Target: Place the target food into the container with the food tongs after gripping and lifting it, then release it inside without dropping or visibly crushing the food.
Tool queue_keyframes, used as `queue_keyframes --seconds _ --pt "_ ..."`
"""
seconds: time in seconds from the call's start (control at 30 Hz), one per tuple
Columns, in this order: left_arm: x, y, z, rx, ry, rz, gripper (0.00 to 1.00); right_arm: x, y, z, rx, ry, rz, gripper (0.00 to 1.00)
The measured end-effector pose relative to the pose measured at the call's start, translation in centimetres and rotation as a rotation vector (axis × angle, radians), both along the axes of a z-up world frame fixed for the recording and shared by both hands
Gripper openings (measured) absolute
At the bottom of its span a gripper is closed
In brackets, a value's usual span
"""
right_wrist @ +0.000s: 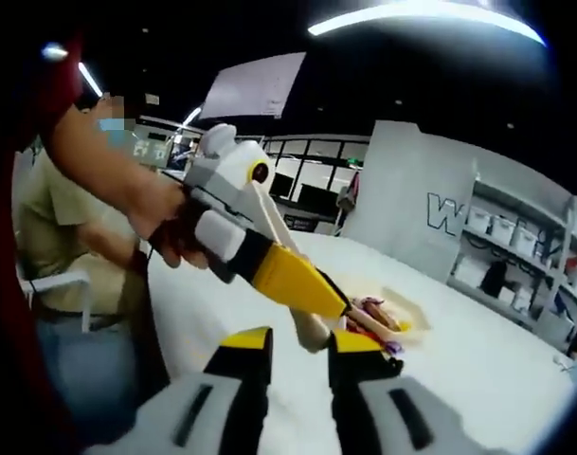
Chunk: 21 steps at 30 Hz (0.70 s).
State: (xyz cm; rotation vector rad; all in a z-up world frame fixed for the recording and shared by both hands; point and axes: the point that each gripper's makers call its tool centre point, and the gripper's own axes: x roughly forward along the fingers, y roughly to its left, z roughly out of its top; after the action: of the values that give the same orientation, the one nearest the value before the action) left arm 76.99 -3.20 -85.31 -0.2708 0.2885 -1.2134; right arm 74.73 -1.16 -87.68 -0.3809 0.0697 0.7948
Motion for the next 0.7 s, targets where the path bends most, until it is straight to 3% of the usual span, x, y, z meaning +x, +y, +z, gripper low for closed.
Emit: queue_keyframes --seconds 0.13,0.23,0.37,0.53,0.7 --pt "-0.9 -0.5 0.1 -0.006 0.003 -0.035 0.30 0.1 -0.5 0.4 -0.011 -0.036 -0.007 0.07" --pt "-1.0 -0.5 0.2 -0.014 0.004 -0.035 0.30 0.0 -0.5 0.4 -0.007 -0.040 0.003 0.07" --pt "-1.1 -0.4 0.1 -0.029 0.045 -0.048 0.31 -0.5 -0.3 0.5 -0.052 -0.100 0.047 0.06" --pt "-1.5 -0.2 0.0 -0.014 0.019 -0.067 0.30 -0.5 -0.6 0.4 -0.091 -0.114 0.062 0.06" --pt "-1.4 -0.2 0.7 -0.045 0.017 -0.063 0.30 -0.6 -0.5 0.7 -0.053 -0.104 0.063 0.06"
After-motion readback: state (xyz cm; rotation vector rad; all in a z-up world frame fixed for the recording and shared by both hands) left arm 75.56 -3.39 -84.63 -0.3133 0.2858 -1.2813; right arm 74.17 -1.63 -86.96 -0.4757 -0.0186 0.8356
